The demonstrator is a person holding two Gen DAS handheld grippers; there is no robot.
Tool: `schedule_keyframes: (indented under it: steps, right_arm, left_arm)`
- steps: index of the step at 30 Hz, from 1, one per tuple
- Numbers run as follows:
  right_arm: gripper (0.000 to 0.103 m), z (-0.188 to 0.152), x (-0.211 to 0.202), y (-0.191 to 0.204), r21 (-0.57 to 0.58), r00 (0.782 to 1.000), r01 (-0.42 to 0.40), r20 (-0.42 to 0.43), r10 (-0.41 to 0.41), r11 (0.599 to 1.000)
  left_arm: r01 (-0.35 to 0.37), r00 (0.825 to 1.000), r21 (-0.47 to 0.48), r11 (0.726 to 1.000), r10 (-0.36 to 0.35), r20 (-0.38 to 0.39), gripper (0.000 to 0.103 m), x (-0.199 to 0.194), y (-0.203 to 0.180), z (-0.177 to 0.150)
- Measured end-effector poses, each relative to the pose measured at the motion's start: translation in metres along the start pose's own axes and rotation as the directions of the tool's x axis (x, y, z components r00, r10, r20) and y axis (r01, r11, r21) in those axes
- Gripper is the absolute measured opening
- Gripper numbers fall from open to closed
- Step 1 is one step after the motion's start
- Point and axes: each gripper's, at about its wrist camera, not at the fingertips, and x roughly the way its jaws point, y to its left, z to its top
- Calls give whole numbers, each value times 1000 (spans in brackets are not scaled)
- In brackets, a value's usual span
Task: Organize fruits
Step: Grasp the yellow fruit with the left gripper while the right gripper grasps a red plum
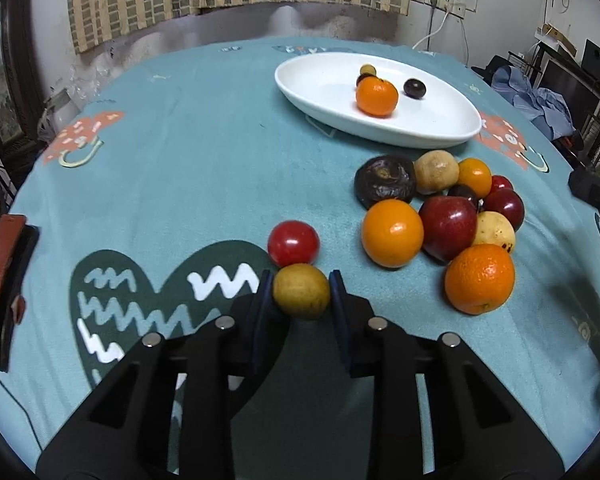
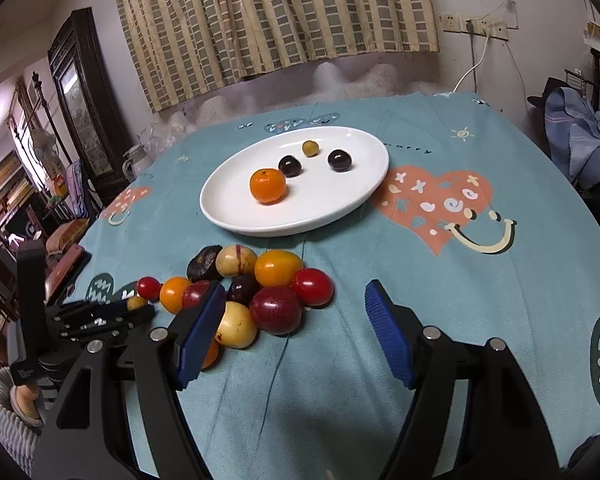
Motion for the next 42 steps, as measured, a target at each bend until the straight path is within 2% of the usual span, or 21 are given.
schedule_keyframes:
  steps: [5,8,13,16,18,21,24,26,30,32,35,38,42]
  right_arm:
    - [71,-9,15,14,-77,998,10,-60,-14,997]
    - [68,-12,18,19,-97,997,-22,-77,14,995]
    - [68,-24,15,51,-212,994,-91,-85,75,973]
    - [67,-30,19,61,-259,993,-84,-100,60,962]
    - [66,-25,21,51,-230,996,-49,-89,29,972]
    - [62,-16,25,21,-124,996,-2,-91,-9,992]
    - [57,-11,30,1,-69,994,71,-81,-77,995]
    - [54,-9,34,-4,-55,993,82,-83,-87,995]
    - [53,-5,38,-5,-41,995,64,-80,-67,997]
    - [53,-6,41,-5,-22,994,4,-107,-6,1000]
    - [53,-9,46,3,-40,992,-3,-129,-2,999]
    - [48,-5,56,1,40,988,-50,-141,56,998]
    - [47,-4,62,1,89,987,-68,-137,80,994]
  left_arm:
    - [-13,999,-7,1000,13,41,29,-12,2,1]
    - [-13,999,-2,1000,13,40,29,-12,2,1]
    - [-14,999,1,1000,14,38,29,-12,2,1]
    - [-15,999,6,1000,15,38,29,-13,1,1]
    - [-18,999,10,1000,18,38,29,-12,0,0]
    - [-15,999,18,1000,15,38,29,-13,-1,0]
    - [-12,999,26,1000,12,35,29,-13,-3,-1]
    - [-13,999,28,1000,12,33,29,-12,-4,-1]
    - [-11,1000,36,999,10,27,29,-11,-6,-1]
    - [-12,1000,39,999,11,24,29,-10,-6,-1]
    - [-11,1000,38,999,10,23,29,-9,-7,-1]
    - [-13,1000,41,999,12,17,29,-8,-9,-2]
    - [-16,1000,46,999,15,15,29,-7,-10,-2]
